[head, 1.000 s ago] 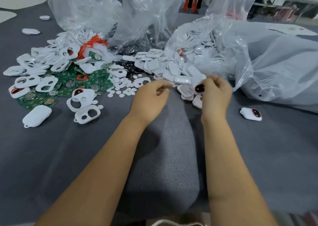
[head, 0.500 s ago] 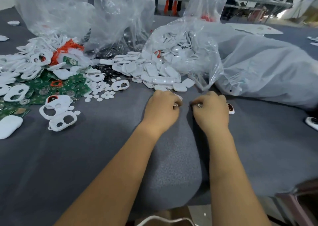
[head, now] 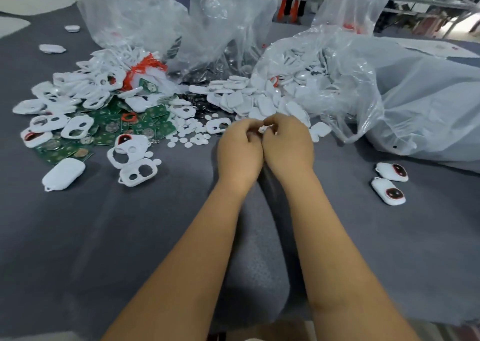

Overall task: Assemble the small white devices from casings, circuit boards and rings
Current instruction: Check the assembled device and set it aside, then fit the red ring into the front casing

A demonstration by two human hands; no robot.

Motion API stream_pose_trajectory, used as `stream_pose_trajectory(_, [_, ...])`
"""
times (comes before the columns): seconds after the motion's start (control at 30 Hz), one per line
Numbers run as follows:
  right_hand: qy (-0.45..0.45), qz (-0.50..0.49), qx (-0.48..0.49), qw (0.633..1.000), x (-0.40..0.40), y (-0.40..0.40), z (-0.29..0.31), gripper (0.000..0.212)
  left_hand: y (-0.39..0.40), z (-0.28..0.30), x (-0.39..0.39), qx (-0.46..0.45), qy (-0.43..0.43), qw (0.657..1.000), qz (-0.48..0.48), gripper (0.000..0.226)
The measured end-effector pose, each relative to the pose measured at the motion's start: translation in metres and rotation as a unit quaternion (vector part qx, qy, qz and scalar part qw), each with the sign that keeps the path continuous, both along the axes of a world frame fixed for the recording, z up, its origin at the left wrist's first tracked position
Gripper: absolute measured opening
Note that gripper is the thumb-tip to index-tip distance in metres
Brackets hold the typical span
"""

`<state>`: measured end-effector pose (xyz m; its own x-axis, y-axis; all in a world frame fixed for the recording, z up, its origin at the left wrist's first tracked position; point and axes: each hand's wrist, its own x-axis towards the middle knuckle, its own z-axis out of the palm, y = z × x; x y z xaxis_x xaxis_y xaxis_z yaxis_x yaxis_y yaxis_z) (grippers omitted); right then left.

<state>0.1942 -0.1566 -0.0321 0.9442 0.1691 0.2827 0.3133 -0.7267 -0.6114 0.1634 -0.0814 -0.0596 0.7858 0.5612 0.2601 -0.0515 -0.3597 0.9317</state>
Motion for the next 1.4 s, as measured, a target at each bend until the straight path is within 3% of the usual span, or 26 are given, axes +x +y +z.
stream_pose_trajectory(0.17, [0.002, 0.101, 0.012, 0.995, 0.007, 0.054, -0.006, 0.041, 0.05, 0.0, -0.009, 0.03, 0.018, 0.997, 0.072, 0.037])
stream_pose_trajectory(0.33, [-0.04, 0.091, -0.117, 0.988, 0.017, 0.071, -0.026, 0.035, 0.077, -0.006, -0.012, 0.088, 0.069, 0.988, 0.106, 0.034])
stream_pose_trajectory(0.47, [-0.032, 0.058, -0.055, 0.996, 0.024, 0.064, -0.032, 0.024, 0.083, -0.009, -0.007, 0.106, 0.115, 0.981, 0.11, 0.03])
stream_pose_trajectory(0.63, [-0.029, 0.041, -0.005, 0.999, 0.02, 0.061, -0.034, 0.039, 0.08, 0.0, -0.012, 0.13, 0.045, 0.986, 0.09, 0.03])
stream_pose_trajectory(0.77, [-0.084, 0.05, 0.002, 0.995, 0.014, 0.062, -0.033, 0.041, 0.11, 0.007, -0.03, 0.156, 0.024, 0.962, 0.223, 0.034])
stream_pose_trajectory(0.9, [-0.132, 0.191, 0.015, 0.973, -0.004, 0.069, -0.027, 0.024, 0.135, 0.009, -0.047, 0.167, 0.14, 0.91, 0.352, 0.039])
stream_pose_trajectory(0.97, [-0.094, 0.295, 0.0, 0.951, -0.019, 0.077, -0.023, 0.021, 0.145, 0.007, -0.05, 0.119, 0.16, 0.922, 0.332, 0.04])
stream_pose_trajectory(1.1, [-0.034, 0.44, -0.031, 0.897, -0.043, 0.096, -0.023, 0.026, 0.163, 0.006, -0.053, 0.038, 0.092, 0.96, 0.264, 0.047])
stream_pose_trajectory(1.2, [-0.036, 0.463, -0.073, 0.883, -0.047, 0.104, -0.028, 0.023, 0.169, 0.007, -0.051, 0.006, 0.06, 0.964, 0.261, 0.042])
stream_pose_trajectory(1.3, [-0.046, 0.443, -0.071, 0.893, -0.041, 0.102, -0.028, 0.016, 0.168, 0.005, -0.051, -0.001, 0.022, 0.959, 0.284, 0.029])
stream_pose_trajectory(1.4, [-0.053, 0.396, -0.029, 0.916, -0.026, 0.092, -0.028, 0.013, 0.157, 0.01, -0.048, 0.098, 0.046, 0.928, 0.357, 0.023])
